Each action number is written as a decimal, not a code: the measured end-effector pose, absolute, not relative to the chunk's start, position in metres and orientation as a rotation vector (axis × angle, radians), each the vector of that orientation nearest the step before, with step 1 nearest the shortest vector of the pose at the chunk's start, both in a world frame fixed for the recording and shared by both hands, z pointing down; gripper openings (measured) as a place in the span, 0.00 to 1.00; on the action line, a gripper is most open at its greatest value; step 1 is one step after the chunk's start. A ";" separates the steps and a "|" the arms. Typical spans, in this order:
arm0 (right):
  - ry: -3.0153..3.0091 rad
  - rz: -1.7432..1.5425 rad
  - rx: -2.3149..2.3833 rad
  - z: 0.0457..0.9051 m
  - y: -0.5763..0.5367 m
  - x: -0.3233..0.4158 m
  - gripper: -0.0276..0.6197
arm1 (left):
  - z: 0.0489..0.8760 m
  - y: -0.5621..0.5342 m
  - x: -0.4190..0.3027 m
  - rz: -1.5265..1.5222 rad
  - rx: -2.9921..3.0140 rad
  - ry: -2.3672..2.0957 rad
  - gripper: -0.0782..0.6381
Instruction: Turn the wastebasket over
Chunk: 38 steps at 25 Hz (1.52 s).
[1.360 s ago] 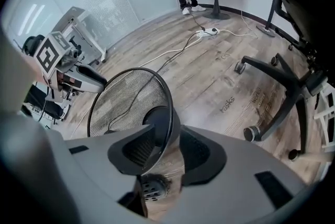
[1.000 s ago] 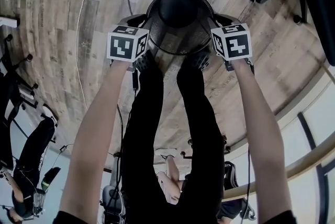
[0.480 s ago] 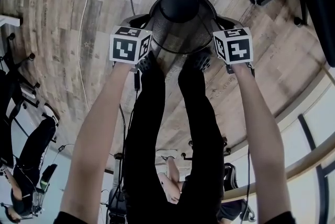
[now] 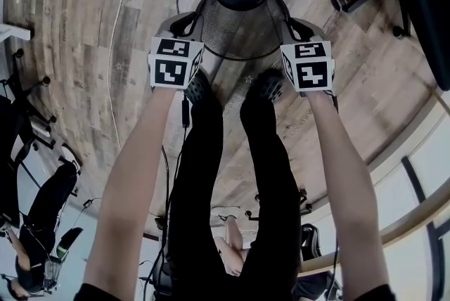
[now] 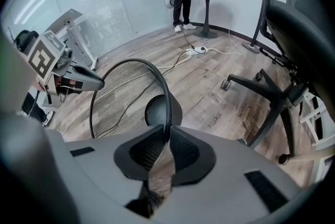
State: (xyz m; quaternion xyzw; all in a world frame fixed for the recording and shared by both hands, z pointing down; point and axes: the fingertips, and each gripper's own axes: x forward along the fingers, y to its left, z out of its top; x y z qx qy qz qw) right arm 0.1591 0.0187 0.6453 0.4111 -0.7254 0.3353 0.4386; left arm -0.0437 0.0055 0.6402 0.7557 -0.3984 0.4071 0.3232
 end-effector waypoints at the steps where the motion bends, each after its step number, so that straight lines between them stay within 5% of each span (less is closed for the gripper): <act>1: -1.805 0.824 1.029 0.646 0.018 0.160 0.14 | 0.641 0.005 -0.044 1.069 1.987 -1.053 0.17; 38: -1.846 1.054 0.854 0.658 0.090 0.153 0.12 | 0.655 0.080 -0.049 0.835 1.859 -0.852 0.18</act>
